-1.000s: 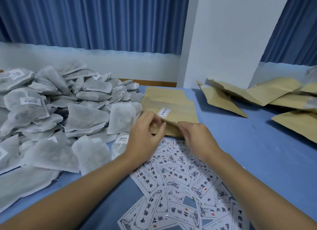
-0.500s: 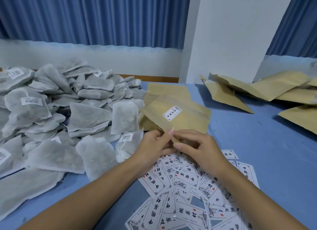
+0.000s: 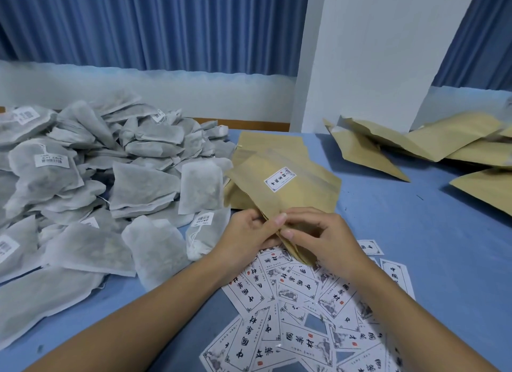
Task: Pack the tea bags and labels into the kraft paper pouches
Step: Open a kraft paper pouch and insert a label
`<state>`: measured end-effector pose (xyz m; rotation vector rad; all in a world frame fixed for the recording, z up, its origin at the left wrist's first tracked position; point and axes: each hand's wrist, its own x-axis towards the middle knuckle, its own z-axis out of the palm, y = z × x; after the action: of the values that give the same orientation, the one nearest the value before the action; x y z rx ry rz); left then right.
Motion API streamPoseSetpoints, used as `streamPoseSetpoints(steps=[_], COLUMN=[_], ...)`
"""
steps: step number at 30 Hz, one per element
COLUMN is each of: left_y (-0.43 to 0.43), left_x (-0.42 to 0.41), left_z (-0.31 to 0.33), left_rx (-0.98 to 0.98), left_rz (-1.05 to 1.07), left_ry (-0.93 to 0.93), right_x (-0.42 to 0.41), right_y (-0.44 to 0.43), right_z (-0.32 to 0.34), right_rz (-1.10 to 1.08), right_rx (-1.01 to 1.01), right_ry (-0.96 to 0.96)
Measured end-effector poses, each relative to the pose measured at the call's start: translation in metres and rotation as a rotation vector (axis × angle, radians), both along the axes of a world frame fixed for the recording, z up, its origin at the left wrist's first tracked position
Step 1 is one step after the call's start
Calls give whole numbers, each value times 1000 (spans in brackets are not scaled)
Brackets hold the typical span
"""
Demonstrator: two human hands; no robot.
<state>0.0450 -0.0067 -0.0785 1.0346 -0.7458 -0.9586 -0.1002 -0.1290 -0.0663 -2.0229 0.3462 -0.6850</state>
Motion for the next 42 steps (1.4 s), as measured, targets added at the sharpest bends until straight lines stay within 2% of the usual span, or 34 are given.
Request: streamPoseSetpoints(steps=[4,15,21,25,32,35,37,40,42], left_y=[0,-3,-1,-4,-8,0,4,5,4], left_x=[1,-3,-9,-12,-17,-22,-29,-27,-24], left_z=[-3,4,4,9,9,1,-3,-2,1], left_rx=[20,138,170,194,159,188,163,153,192], left_rz=[-10,90,139,141,243,204,206,277,313], left_ry=[-36,-52,-198,-342,-562,-685,-765,-814,-764], right_x=[1,4,7,4,8,7,-3,-13,-10], right_y=[3,17,25,15,16,1,-8,0,7], right_z=[-1,4,7,7,-1,5,9,6,0], right_rz=[-71,-163,-255,-299,-444,-611,-617,-376,-302], right_rx=[-250,-534,-727,-548,-556,-392,-361,-361,-536], right_ry=[46,11,167,78,-27,-112,-138,28,188])
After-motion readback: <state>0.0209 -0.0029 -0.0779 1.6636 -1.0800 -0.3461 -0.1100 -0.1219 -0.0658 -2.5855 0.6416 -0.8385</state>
